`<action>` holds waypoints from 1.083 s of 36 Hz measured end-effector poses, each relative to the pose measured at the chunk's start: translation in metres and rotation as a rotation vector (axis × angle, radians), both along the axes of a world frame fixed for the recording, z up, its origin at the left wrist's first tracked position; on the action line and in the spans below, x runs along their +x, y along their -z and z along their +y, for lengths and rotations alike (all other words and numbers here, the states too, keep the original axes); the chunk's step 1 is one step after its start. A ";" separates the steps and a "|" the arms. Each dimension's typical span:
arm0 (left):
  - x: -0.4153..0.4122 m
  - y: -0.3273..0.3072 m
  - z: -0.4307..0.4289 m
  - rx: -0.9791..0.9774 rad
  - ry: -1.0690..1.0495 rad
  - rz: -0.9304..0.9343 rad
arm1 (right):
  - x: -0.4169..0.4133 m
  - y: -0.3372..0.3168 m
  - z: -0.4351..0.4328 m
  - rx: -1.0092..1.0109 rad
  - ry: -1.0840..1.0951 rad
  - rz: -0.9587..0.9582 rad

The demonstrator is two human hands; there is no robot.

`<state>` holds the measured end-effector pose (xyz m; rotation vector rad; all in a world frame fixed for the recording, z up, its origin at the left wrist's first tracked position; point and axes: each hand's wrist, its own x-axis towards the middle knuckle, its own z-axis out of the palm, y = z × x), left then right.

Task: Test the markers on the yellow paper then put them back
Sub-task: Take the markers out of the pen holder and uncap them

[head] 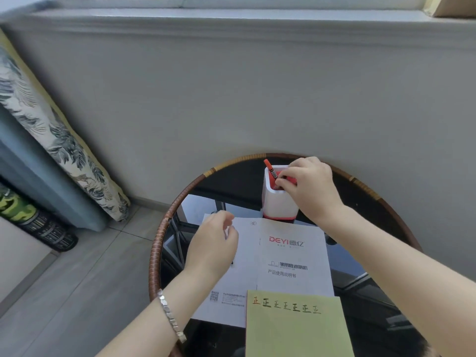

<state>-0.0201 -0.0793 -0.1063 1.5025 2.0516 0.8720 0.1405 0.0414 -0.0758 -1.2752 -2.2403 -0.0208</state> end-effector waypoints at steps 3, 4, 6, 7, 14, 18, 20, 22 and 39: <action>0.005 -0.005 0.004 0.062 0.059 -0.018 | 0.008 -0.024 -0.018 0.069 -0.071 0.211; 0.007 -0.008 0.005 0.099 0.082 -0.018 | 0.010 -0.033 -0.029 0.051 -0.102 0.313; 0.015 -0.014 0.008 0.174 0.130 -0.013 | 0.017 -0.049 -0.050 -0.002 -0.166 0.508; 0.020 -0.017 0.009 0.208 0.159 -0.008 | 0.020 -0.054 -0.060 -0.046 -0.192 0.586; 0.050 -0.021 0.003 0.258 0.358 -0.011 | 0.031 -0.053 -0.092 -0.595 -0.032 1.209; 0.059 -0.022 0.000 0.207 0.390 -0.024 | 0.031 -0.037 -0.099 -0.833 -0.019 1.201; 0.063 -0.026 0.000 0.181 0.410 -0.066 | 0.028 -0.029 -0.101 -0.826 0.007 1.147; 0.066 -0.029 -0.001 0.134 0.457 -0.130 | 0.027 -0.022 -0.102 -0.818 0.028 1.122; 0.050 -0.010 -0.018 -0.085 0.445 -0.224 | 0.026 0.007 -0.111 -0.909 -0.048 1.124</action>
